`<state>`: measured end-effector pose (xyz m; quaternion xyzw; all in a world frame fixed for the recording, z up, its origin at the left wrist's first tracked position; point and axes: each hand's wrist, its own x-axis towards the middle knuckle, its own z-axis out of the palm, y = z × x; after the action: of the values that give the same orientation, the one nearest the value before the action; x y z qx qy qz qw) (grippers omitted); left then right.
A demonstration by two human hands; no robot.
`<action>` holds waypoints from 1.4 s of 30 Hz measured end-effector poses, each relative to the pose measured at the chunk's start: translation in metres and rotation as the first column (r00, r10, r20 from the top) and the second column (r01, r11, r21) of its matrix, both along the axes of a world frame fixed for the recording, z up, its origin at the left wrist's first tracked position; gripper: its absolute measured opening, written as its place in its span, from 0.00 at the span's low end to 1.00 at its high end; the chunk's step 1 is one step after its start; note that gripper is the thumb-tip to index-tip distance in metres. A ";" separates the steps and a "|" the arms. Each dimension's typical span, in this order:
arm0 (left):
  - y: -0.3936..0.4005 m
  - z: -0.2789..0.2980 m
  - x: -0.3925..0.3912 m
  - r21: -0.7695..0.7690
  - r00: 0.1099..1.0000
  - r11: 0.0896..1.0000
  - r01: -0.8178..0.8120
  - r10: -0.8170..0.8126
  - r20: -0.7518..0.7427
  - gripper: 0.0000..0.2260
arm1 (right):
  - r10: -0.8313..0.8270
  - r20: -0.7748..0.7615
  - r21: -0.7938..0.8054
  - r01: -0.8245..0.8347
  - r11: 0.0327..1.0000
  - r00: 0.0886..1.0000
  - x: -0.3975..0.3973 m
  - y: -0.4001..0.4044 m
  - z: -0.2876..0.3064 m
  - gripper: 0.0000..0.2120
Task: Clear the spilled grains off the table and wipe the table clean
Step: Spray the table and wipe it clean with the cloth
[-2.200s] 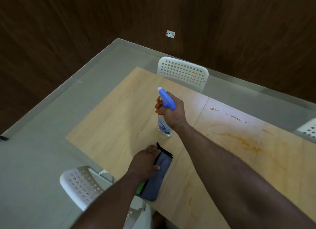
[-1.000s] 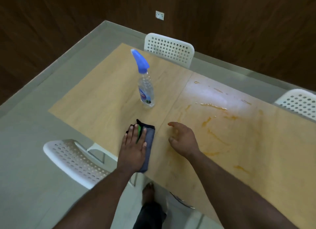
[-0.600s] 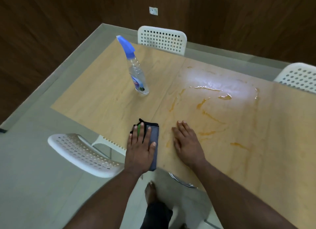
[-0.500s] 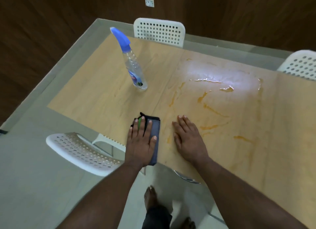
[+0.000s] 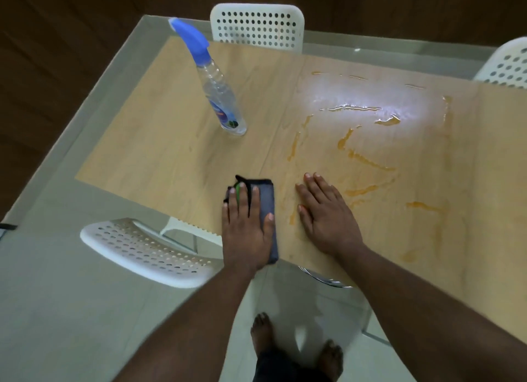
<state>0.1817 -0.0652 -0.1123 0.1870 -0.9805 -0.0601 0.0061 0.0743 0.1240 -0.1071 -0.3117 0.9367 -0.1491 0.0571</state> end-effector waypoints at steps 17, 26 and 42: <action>0.004 -0.002 0.004 -0.003 1.000 1.000 0.001 -0.001 -0.017 0.30 | 0.002 -0.014 -0.001 -0.002 1.000 1.000 0.000 0.001 -0.002 0.28; -0.018 0.000 -0.022 0.027 0.979 0.980 0.195 -0.196 0.048 0.31 | -0.006 0.014 0.017 0.006 1.000 1.000 0.000 -0.001 -0.001 0.28; -0.039 0.003 -0.143 0.015 0.957 0.957 0.290 -0.290 0.008 0.31 | -0.208 0.077 0.099 0.200 0.975 0.975 -0.157 -0.046 0.018 0.30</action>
<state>0.0387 -0.1039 -0.1096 0.0414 -0.9969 -0.0662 -0.0091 -0.0831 0.0777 -0.0895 -0.2042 0.9661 -0.1251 0.0963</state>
